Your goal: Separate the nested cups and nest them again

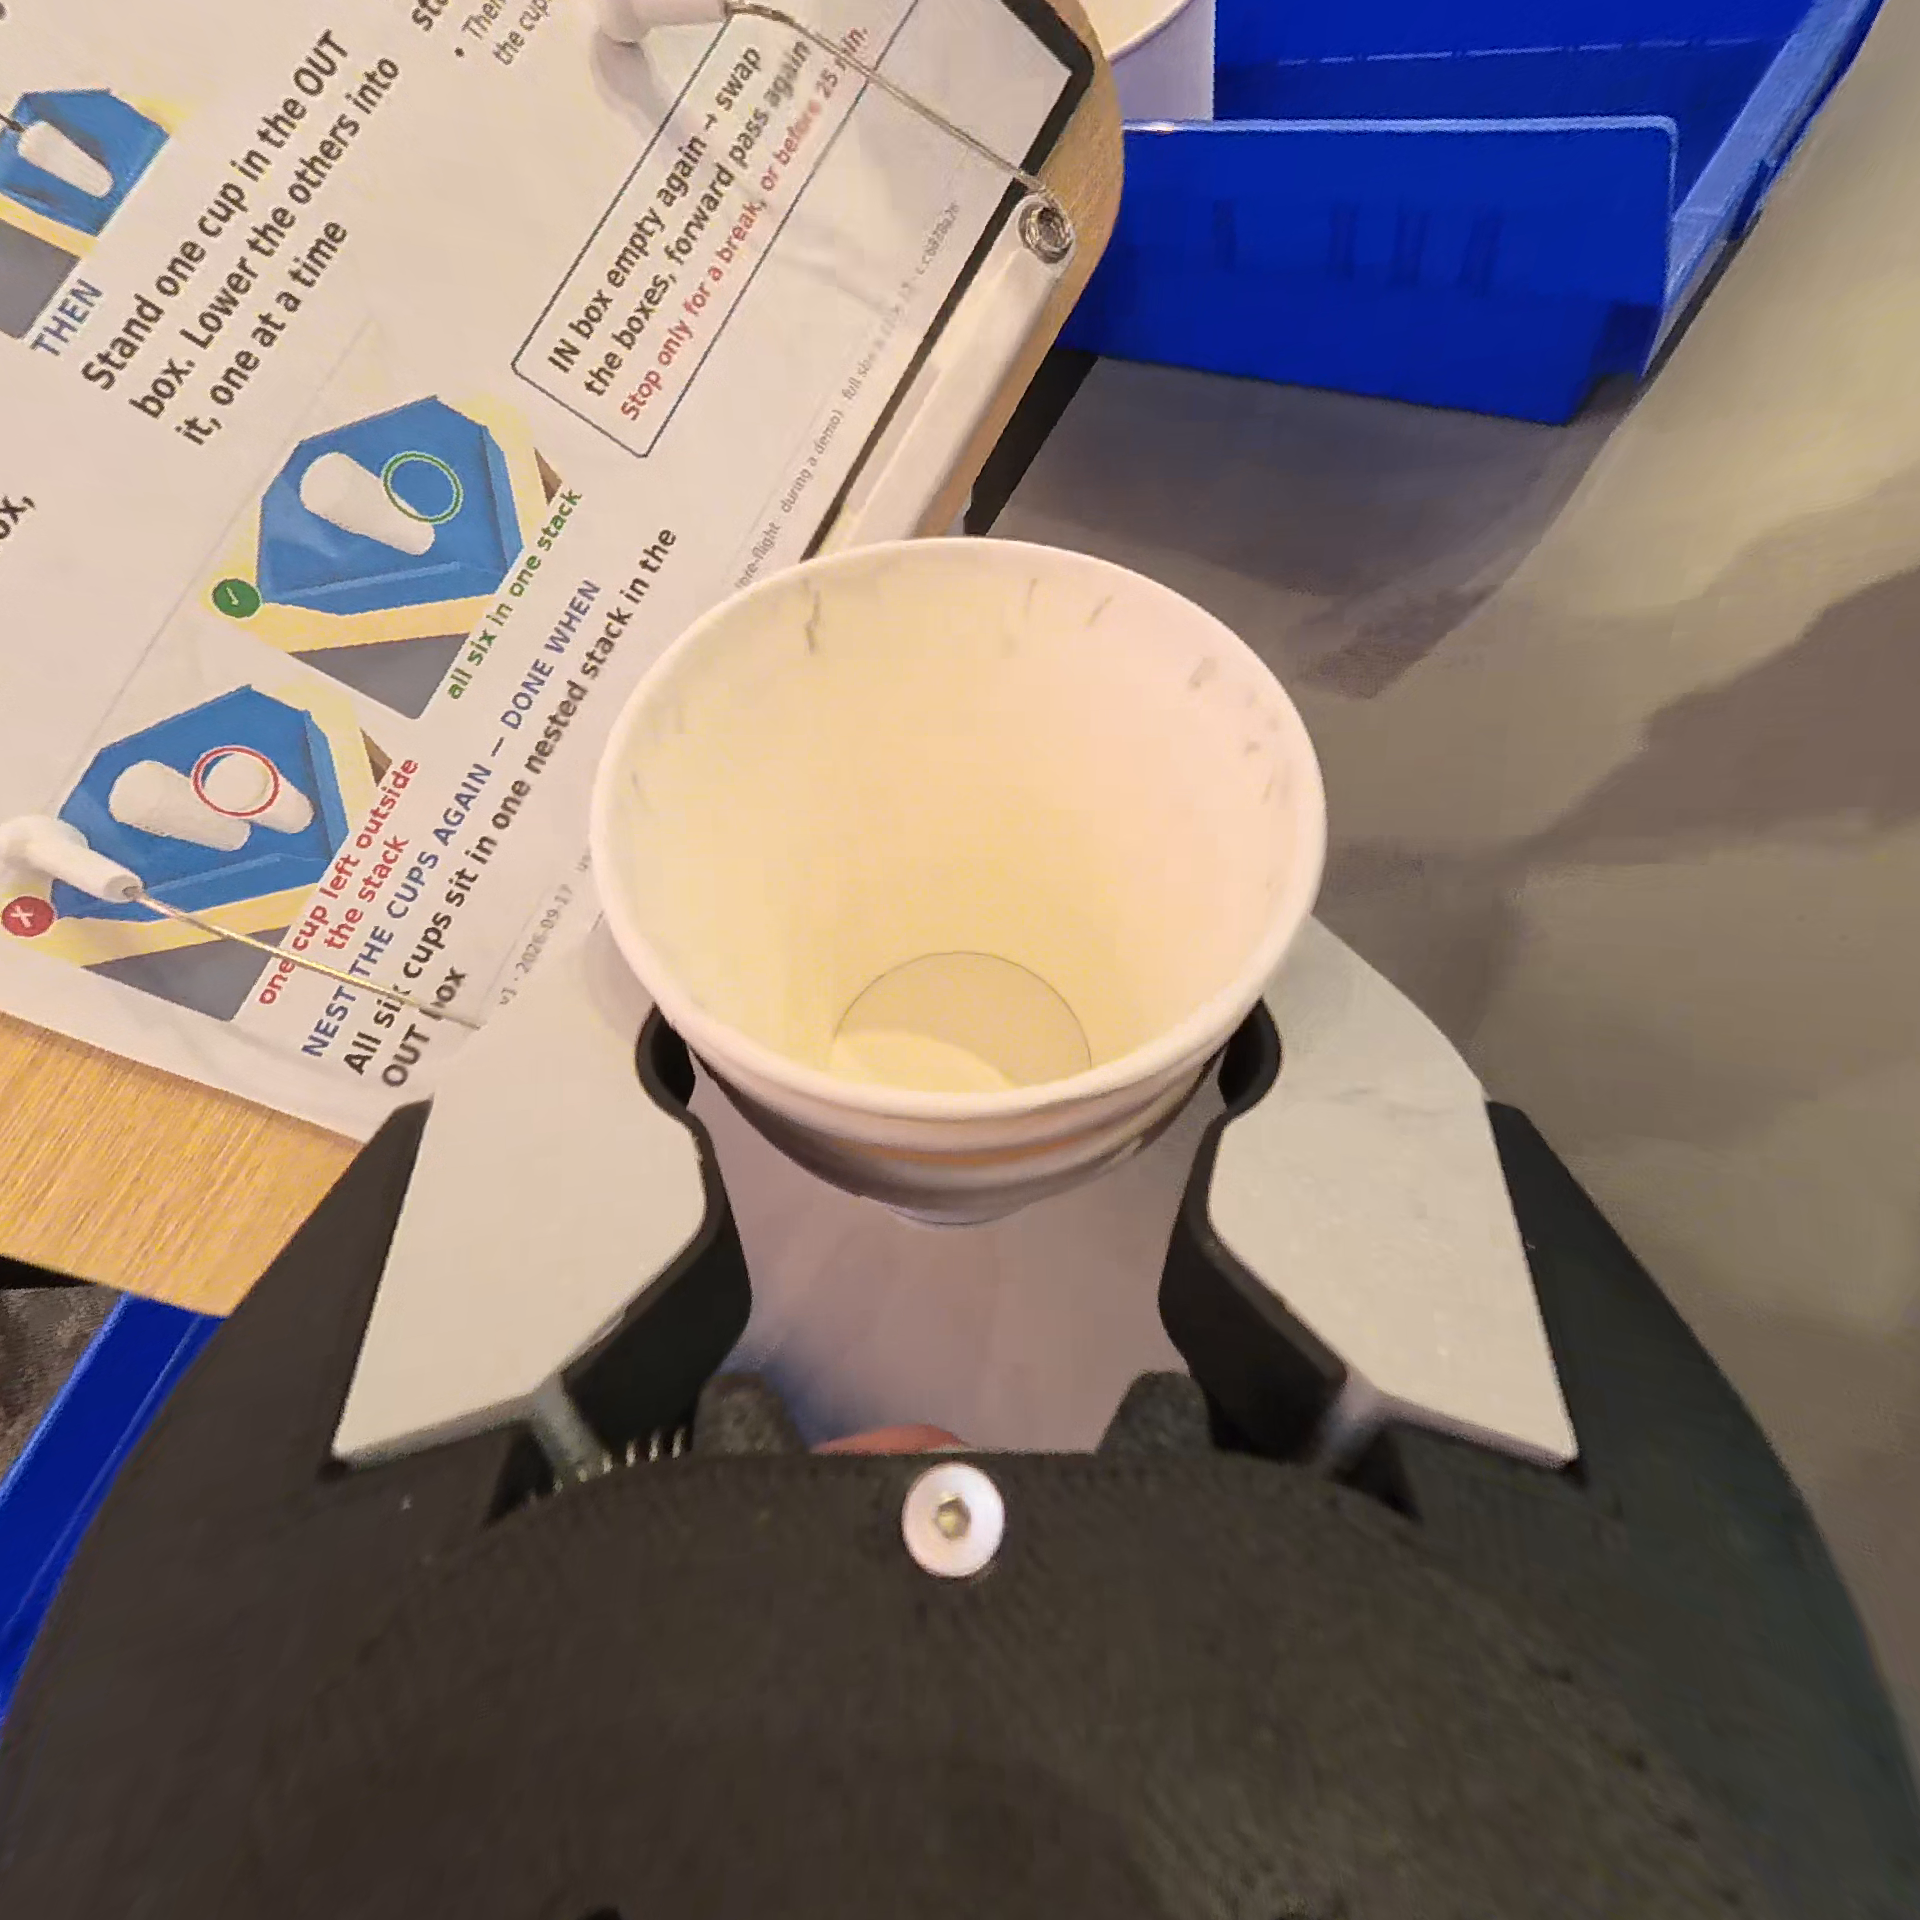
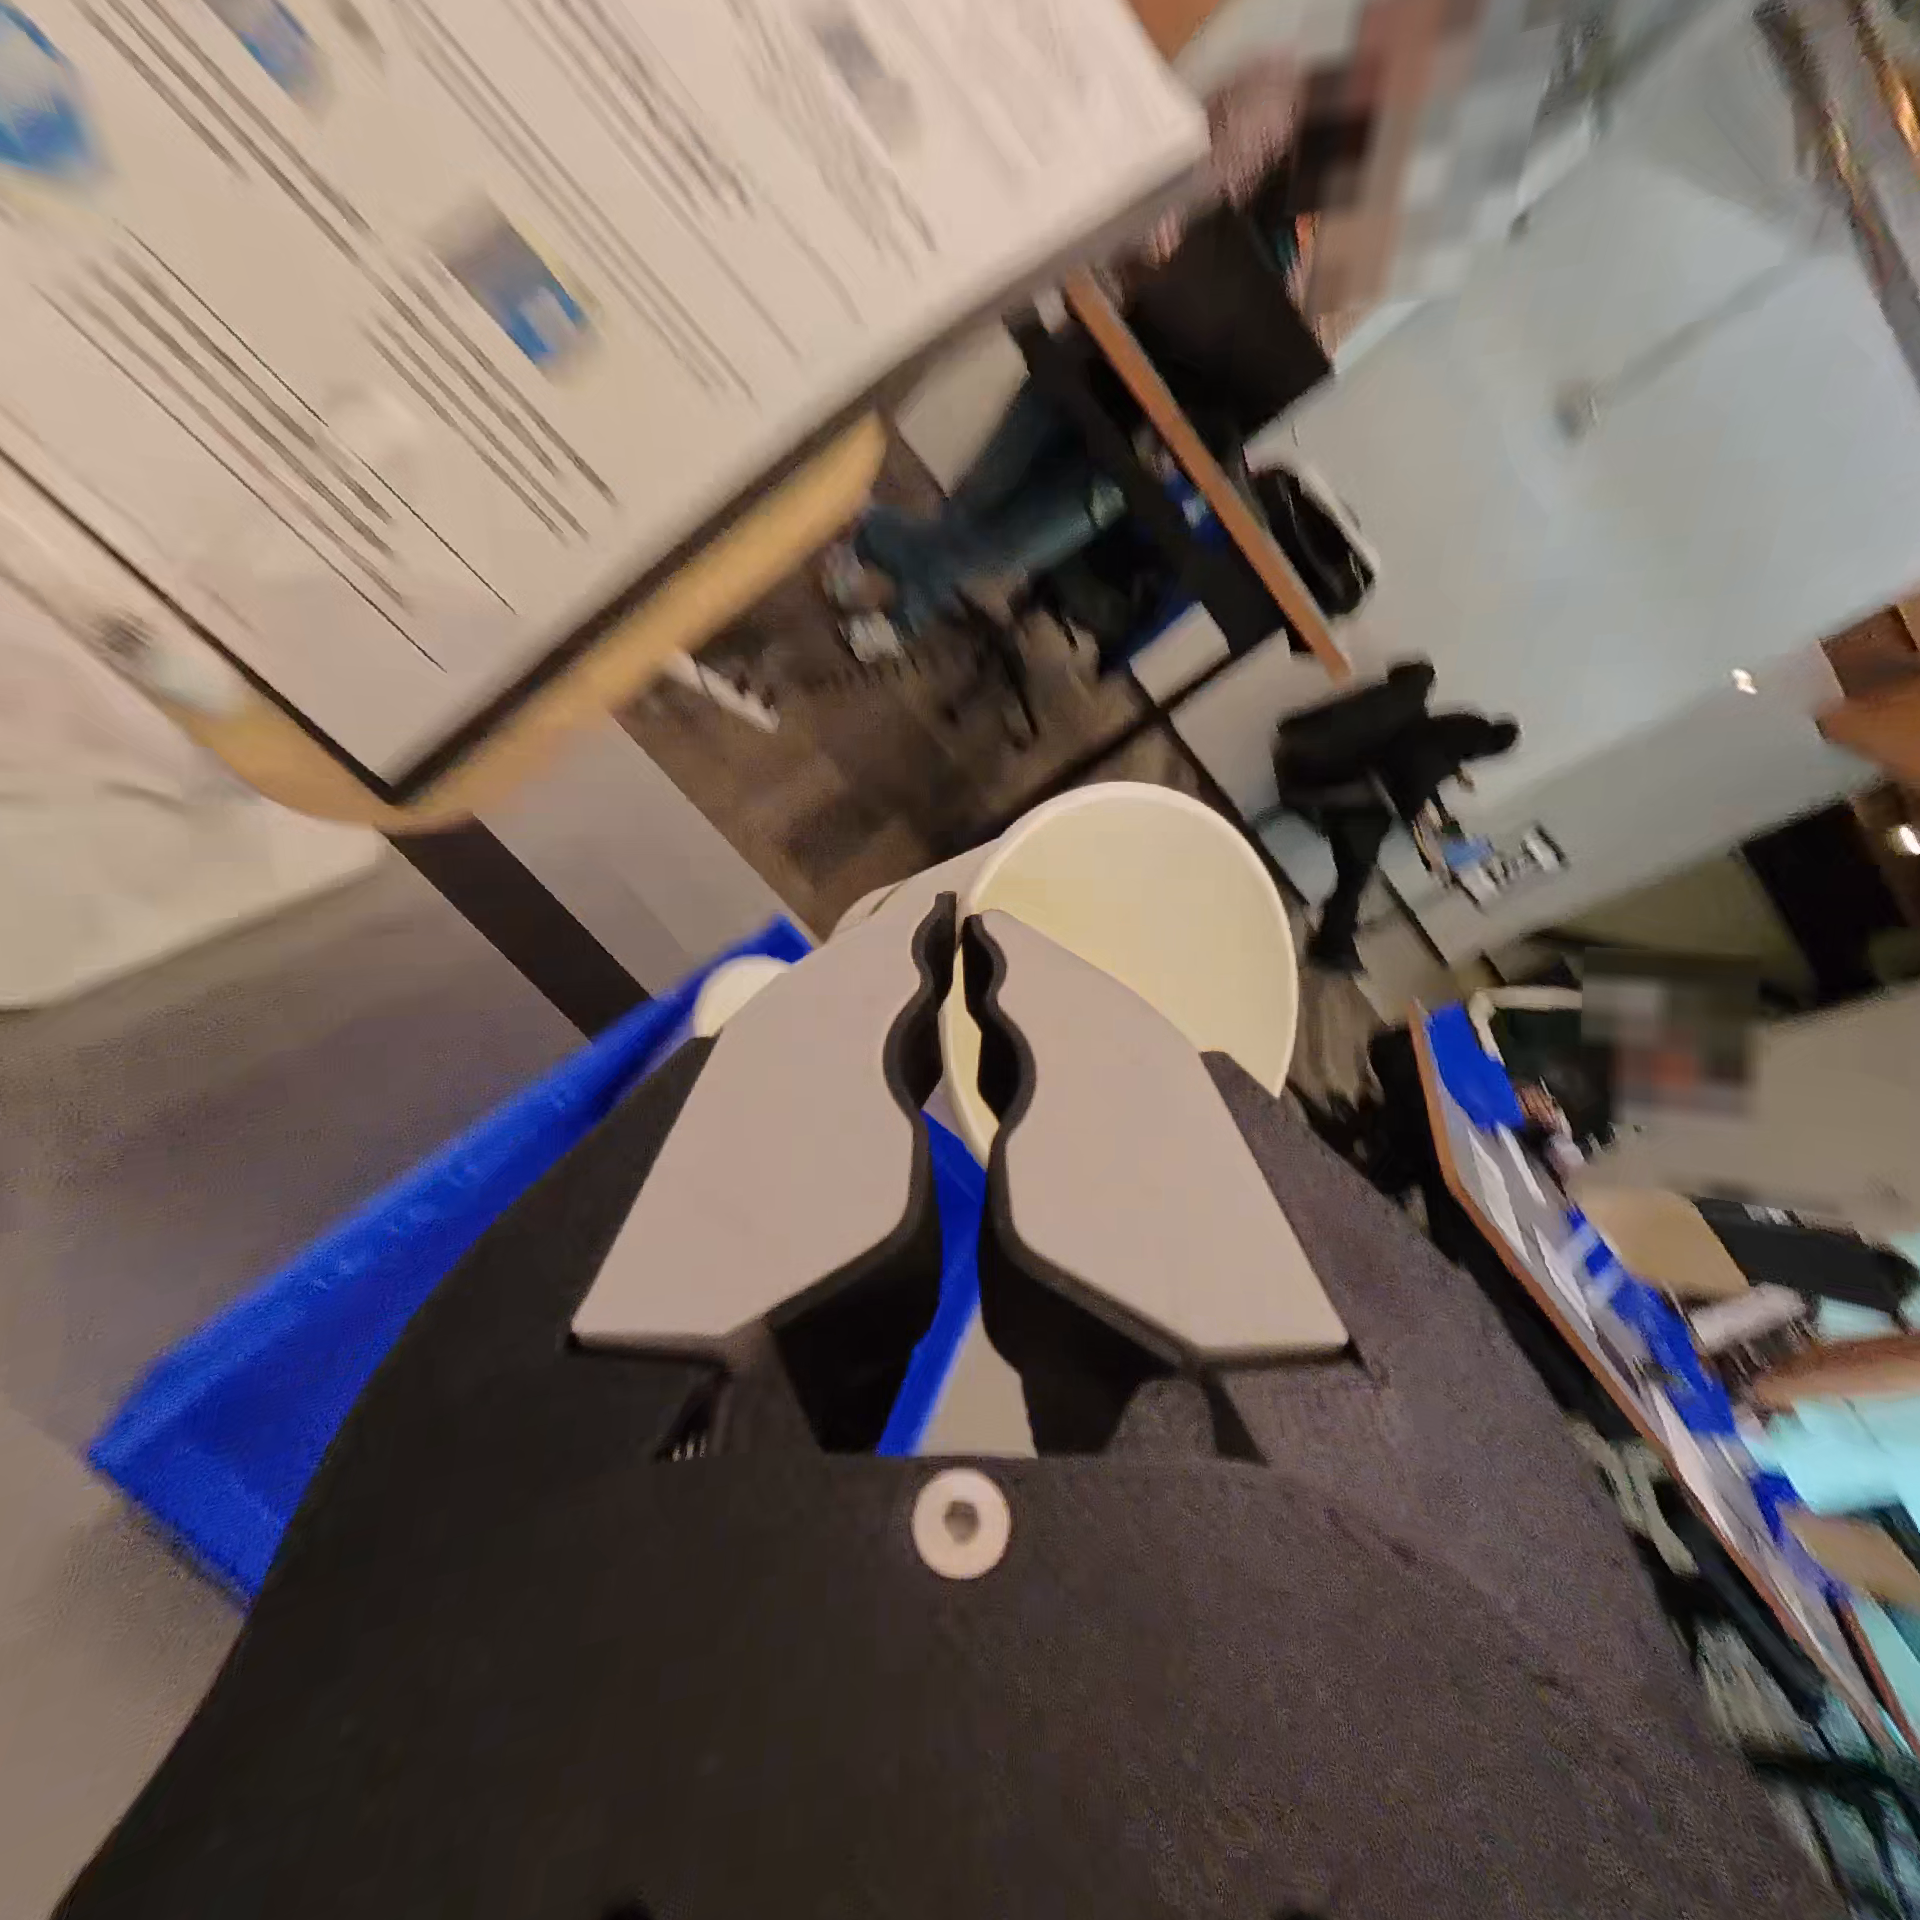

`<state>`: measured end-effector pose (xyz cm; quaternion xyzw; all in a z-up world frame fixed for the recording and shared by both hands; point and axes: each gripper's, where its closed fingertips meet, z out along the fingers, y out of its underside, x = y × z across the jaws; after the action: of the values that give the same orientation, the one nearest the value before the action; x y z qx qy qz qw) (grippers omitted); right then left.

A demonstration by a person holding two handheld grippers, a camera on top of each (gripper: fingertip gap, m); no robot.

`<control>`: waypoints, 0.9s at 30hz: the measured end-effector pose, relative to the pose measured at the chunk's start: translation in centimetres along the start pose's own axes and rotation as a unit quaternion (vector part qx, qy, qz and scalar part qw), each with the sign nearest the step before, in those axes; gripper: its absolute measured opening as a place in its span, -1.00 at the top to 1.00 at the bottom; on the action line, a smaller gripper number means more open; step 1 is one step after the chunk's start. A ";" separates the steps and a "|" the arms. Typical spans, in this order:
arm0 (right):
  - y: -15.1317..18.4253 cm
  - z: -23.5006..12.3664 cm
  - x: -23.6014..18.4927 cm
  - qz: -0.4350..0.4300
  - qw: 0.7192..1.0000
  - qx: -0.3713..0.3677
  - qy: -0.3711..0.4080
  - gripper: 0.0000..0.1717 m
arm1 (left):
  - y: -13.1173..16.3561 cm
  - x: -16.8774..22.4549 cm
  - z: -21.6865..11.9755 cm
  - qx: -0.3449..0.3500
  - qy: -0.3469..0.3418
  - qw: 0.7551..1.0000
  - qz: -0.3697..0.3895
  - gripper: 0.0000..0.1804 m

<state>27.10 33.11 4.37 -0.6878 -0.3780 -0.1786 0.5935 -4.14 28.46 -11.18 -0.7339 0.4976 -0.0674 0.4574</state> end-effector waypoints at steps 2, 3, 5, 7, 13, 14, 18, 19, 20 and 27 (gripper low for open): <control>4.0 1.8 1.0 0.007 0.998 -0.065 0.008 0.97 | 0.1 0.2 0.1 -0.004 -0.001 1.000 0.004 -0.12; 5.7 2.8 1.2 0.011 0.996 -0.091 0.007 0.97 | 0.1 0.2 0.2 -0.004 0.000 1.000 0.005 -0.12; 8.9 4.9 0.6 0.024 0.991 -0.127 -0.016 0.97 | 0.1 0.2 0.1 -0.004 0.001 1.000 0.005 -0.12; 12.4 6.9 -0.1 0.026 0.984 -0.176 -0.032 0.97 | 0.1 0.1 0.0 -0.003 -0.002 1.000 0.004 -0.12; 17.8 10.3 -3.1 0.032 0.965 -0.246 -0.084 0.97 | 0.1 -0.2 -0.2 -0.002 -0.003 1.000 0.003 -0.12; 18.4 10.7 -3.5 0.035 0.963 -0.251 -0.090 0.97 | 0.1 -0.2 -0.2 -0.001 -0.003 1.000 0.003 -0.12; 20.6 11.9 -4.9 0.027 0.954 -0.280 -0.104 0.97 | 0.1 0.0 -0.1 -0.003 -0.001 1.000 0.005 -0.12; 20.8 12.2 -5.2 0.027 0.954 -0.279 -0.110 0.97 | 0.1 0.0 -0.1 -0.004 0.000 1.000 0.006 -0.12; 20.7 12.5 -5.5 0.033 0.956 -0.270 -0.114 0.97 | 0.1 0.1 -0.1 -0.004 0.000 1.000 0.007 -0.12; 19.3 12.1 -4.0 0.038 0.964 -0.253 -0.079 0.71 | 0.2 0.1 0.0 -0.005 0.001 1.000 0.006 -0.12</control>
<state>36.17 43.20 -14.35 -0.8412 -0.3397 -0.1905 0.3751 -4.20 28.36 -11.39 -0.7329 0.5031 -0.0628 0.4537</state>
